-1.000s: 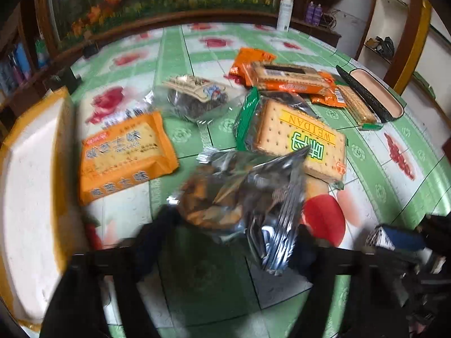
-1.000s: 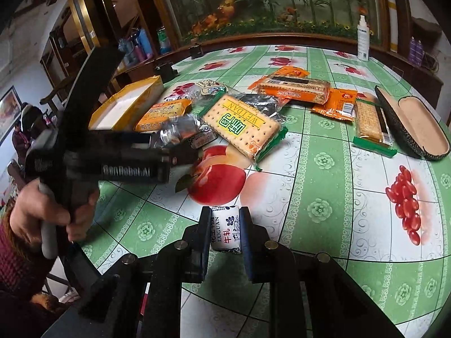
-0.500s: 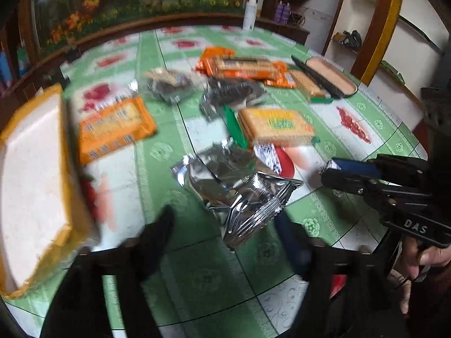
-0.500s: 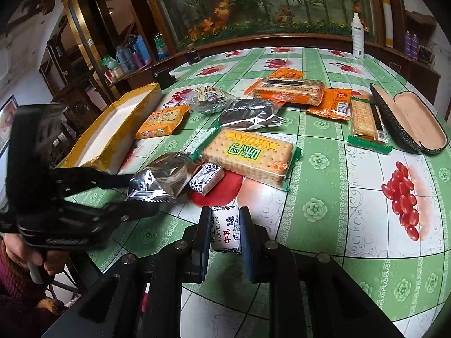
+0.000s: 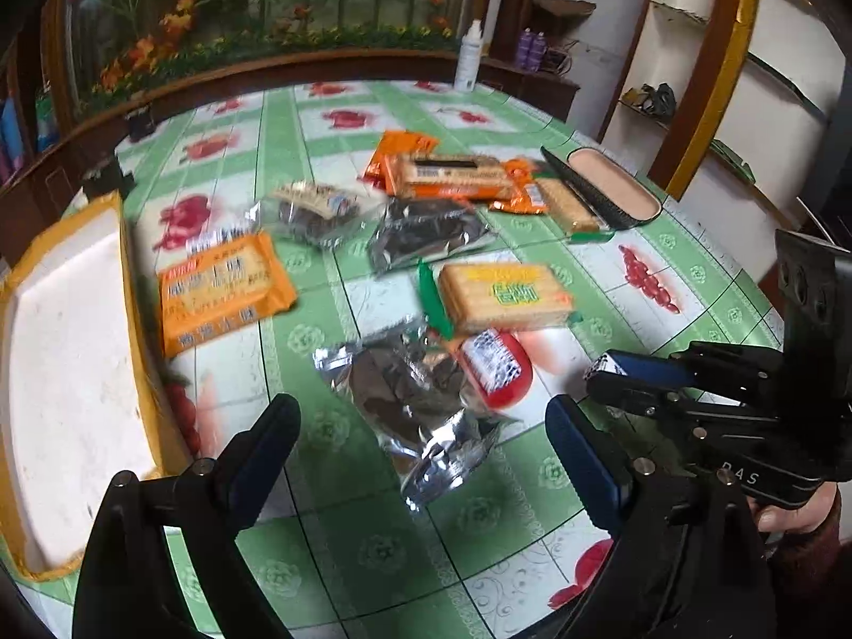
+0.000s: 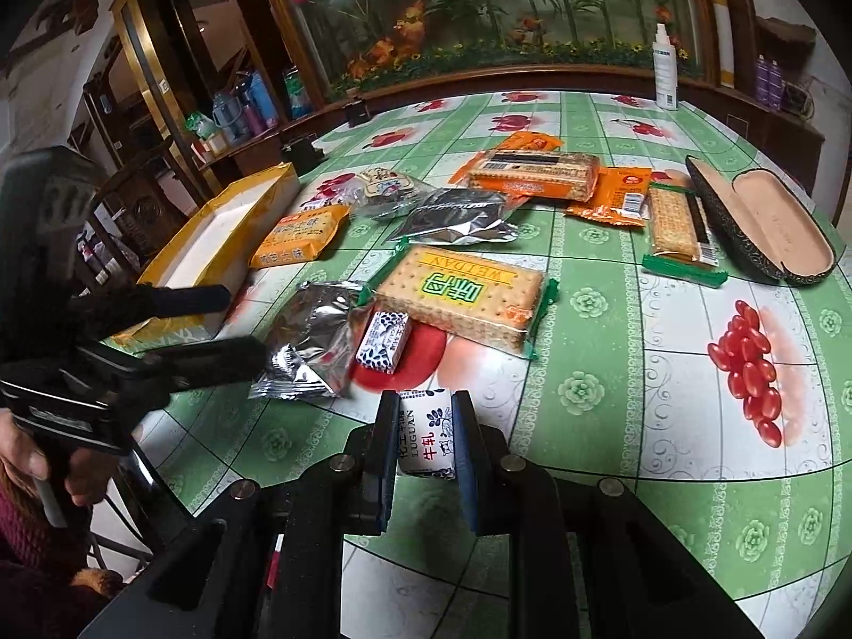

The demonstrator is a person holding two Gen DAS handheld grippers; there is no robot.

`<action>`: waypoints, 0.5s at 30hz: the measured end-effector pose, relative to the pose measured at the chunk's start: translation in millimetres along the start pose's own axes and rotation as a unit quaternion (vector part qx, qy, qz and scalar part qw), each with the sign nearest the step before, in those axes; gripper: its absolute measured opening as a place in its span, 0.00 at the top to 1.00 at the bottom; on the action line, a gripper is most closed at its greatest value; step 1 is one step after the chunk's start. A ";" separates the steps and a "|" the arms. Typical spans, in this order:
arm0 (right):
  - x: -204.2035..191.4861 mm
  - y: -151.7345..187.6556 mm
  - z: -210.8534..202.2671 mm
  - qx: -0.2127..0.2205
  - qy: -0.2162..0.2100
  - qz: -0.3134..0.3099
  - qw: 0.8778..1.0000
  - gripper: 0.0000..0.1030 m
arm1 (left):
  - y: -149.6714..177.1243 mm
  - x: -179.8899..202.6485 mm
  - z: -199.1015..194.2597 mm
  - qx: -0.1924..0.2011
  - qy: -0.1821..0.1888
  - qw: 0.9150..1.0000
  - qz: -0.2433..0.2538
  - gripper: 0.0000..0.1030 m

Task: Organize snacks
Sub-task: 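Carry the silver bag and the white candy over the yellow box lid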

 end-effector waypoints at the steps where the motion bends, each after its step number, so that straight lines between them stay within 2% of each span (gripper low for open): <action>1: 0.5 -0.4 -0.2 0.001 -0.001 0.002 1.000 0.80 | -1.8 -2.7 3.1 -0.005 -0.011 1.000 -0.001 0.10; 2: 0.6 -0.6 -0.5 0.002 -0.001 0.004 1.000 0.80 | -2.6 -6.5 7.6 -0.013 -0.016 1.000 -0.008 0.10; 6: -1.2 0.7 -1.1 0.003 -0.005 0.004 1.000 0.80 | -1.7 -16.7 28.2 -0.040 0.005 0.998 -0.057 0.10; 10: -0.2 1.1 -1.5 0.004 -0.005 0.003 1.000 0.80 | 2.2 -19.0 47.6 -0.058 -0.021 0.996 -0.066 0.11; 12: 0.5 0.7 -1.2 0.004 -0.006 0.004 1.000 0.80 | 2.7 -18.5 54.8 -0.053 -0.030 0.997 -0.056 0.12; 14: 0.3 0.8 0.0 0.002 -0.007 0.004 1.000 0.80 | 3.0 -19.4 59.3 -0.044 -0.069 0.996 -0.031 0.15; 15: 0.2 1.0 0.3 0.002 -0.007 0.005 1.000 0.80 | 2.7 -18.6 58.4 -0.040 -0.068 0.996 -0.030 0.26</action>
Point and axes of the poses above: each gripper's, at about its wrist camera, not at the fingertips, and z roughly the way its jaws point, x to its right, y to its underside, the point moved 6 cm from there along z, roughly the way its jaws point, and after that the axes turned 9 degrees about y, right-handed, at the moved point
